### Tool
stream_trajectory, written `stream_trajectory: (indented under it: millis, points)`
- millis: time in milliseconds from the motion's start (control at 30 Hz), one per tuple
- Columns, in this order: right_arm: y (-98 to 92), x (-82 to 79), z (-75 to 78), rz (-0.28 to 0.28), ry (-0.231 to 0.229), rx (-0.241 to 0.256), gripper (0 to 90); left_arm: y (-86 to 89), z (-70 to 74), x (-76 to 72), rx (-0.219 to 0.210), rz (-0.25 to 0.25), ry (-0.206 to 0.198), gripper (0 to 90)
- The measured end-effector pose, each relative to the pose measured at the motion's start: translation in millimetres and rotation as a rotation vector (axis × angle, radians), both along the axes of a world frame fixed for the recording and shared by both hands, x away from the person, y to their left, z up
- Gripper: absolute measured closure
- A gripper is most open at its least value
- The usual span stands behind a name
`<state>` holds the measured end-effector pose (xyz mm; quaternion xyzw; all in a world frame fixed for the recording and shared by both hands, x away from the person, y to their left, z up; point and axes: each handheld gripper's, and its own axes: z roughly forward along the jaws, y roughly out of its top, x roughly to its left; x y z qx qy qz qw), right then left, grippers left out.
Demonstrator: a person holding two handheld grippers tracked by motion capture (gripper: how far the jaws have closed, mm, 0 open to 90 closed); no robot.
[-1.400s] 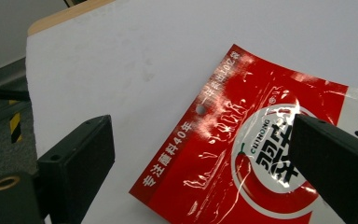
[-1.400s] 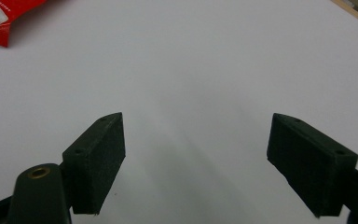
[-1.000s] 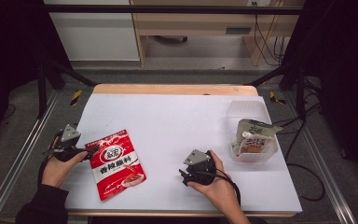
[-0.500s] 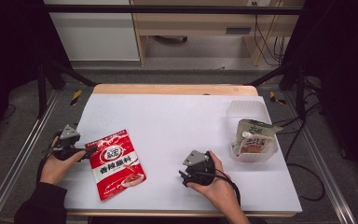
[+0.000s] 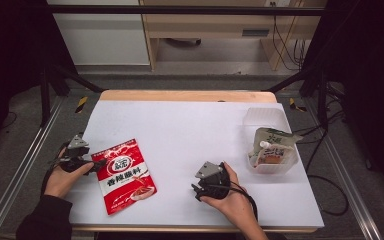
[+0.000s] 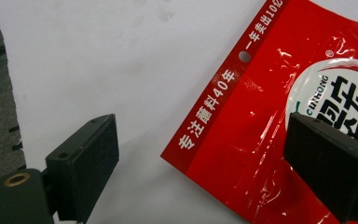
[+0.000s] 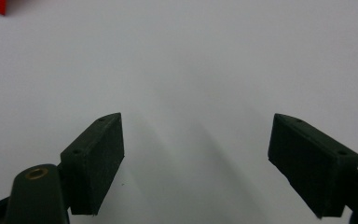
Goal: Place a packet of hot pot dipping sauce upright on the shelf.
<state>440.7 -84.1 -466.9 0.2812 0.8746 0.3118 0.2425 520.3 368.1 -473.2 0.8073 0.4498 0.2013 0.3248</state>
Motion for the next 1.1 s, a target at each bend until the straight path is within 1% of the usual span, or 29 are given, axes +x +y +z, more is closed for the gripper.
stream_trajectory:
  millis: [167, 333, 533, 567, 633, 800, 867, 1000, 1100]
  points:
    - [0.4, 0.0, -0.1, 0.002, 0.001, -0.004, 18.7, -0.2, -0.8, 0.7, 0.004, -0.005, 0.01, 10.0]
    - [1.2, 0.1, -0.8, 0.009, 0.005, 0.0, 18.6, -0.1, -2.2, 1.6, -0.004, -0.005, 0.02, 10.0]
    - [0.9, 0.2, -0.7, 0.005, 0.006, -0.001, 18.5, -0.2, -3.1, 2.0, -0.039, -0.015, 0.045, 11.8]
    - [0.9, 0.3, -0.7, 0.006, 0.006, -0.001, 18.5, -0.1, -2.8, 1.9, -0.036, -0.016, 0.048, 12.0]
    - [0.7, 0.4, -0.7, 0.008, 0.006, -0.003, 18.6, -0.2, -3.0, 1.6, -0.045, -0.021, 0.053, 14.6]
    - [1.3, -0.1, -0.8, 0.008, 0.008, -0.005, 18.7, -1.5, -1.9, 0.3, -0.05, -0.038, 0.055, 18.6]
    - [1.2, 0.1, -0.9, 0.008, 0.009, -0.003, 18.7, -1.8, -1.1, -0.3, -0.057, -0.046, 0.057, 21.9]
    - [0.7, 0.2, -0.9, 0.009, 0.009, -0.005, 18.7, -3.6, -0.1, -2.1, -0.068, -0.063, 0.067, 25.3]
    - [0.6, 0.3, -1.0, 0.011, 0.009, -0.006, 18.7, -3.9, 2.2, -3.5, -0.067, -0.075, 0.062, 29.8]
